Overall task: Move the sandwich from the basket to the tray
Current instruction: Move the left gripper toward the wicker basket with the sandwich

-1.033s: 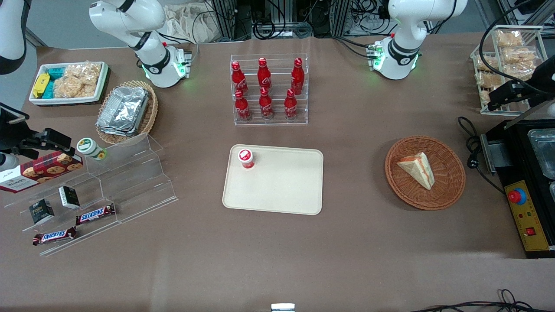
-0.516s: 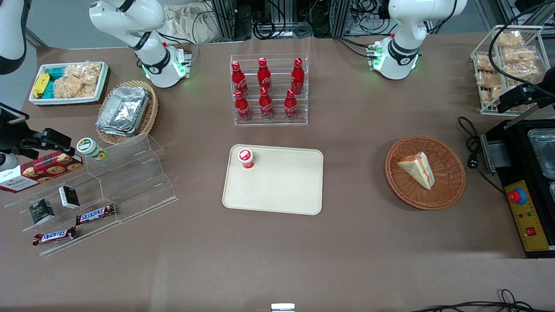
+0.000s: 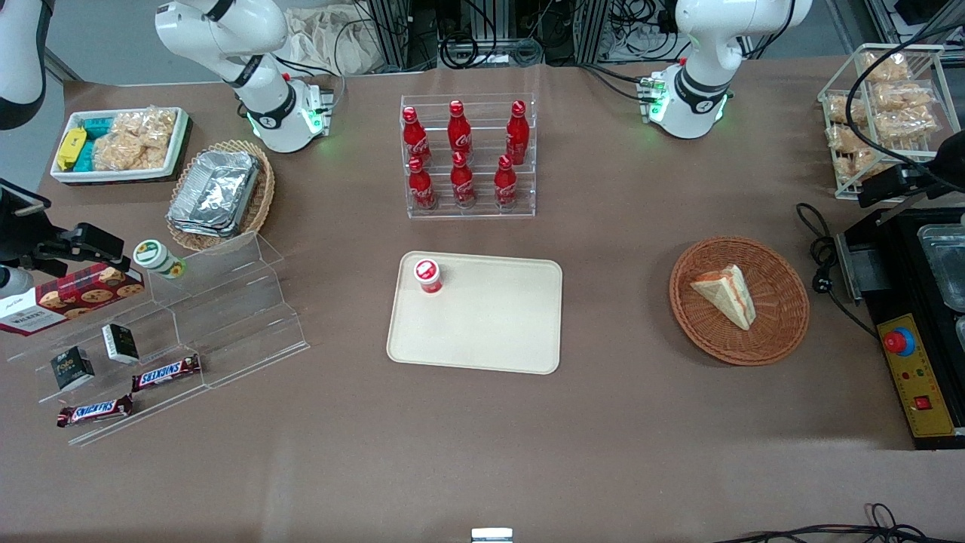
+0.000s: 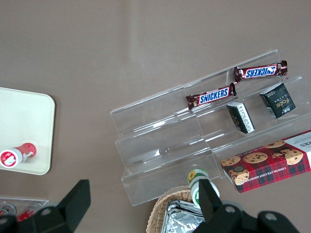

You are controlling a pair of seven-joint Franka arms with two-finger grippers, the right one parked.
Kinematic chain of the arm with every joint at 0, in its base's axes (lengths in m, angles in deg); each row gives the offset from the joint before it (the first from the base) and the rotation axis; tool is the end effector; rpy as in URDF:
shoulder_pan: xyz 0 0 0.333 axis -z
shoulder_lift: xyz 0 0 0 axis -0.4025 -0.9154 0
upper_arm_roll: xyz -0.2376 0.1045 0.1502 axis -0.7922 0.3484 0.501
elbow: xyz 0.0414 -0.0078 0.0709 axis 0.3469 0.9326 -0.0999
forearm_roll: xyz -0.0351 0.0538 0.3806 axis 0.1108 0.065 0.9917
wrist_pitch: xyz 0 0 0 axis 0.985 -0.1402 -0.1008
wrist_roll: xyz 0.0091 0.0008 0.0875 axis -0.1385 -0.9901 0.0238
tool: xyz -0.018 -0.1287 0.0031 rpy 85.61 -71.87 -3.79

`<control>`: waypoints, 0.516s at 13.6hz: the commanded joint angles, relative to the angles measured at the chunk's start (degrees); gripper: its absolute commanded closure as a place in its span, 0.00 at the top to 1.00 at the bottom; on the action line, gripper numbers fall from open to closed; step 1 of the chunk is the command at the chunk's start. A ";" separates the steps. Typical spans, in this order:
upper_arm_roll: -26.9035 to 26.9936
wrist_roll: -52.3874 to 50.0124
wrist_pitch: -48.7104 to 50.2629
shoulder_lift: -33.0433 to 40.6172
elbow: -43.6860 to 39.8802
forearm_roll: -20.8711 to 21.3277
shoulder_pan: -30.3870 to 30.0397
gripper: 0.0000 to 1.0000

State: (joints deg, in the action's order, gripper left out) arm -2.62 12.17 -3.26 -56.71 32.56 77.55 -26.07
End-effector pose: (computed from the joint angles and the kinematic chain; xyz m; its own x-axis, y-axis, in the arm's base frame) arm 0.5231 0.0597 0.5592 0.9916 0.1119 -0.0649 0.1121 -0.9937 -0.0017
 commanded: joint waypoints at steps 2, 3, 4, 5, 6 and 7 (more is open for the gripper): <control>-0.23 -5.74 -4.07 -1.46 2.95 -0.67 0.05 1.00; -0.32 -8.12 -5.22 -2.34 3.91 -0.67 0.31 1.00; -0.41 -10.93 -6.88 -2.95 5.14 -0.67 0.49 1.00; -0.58 -13.92 -8.81 -3.40 6.81 -0.67 0.49 1.00; -0.67 -16.38 -11.36 -3.75 8.91 -0.67 0.57 1.00; -0.76 -18.76 -13.64 -4.10 11.19 -0.75 0.58 1.00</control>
State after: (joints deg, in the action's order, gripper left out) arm -3.09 -2.08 -13.33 -60.94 39.92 77.32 -25.55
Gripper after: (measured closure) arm 0.000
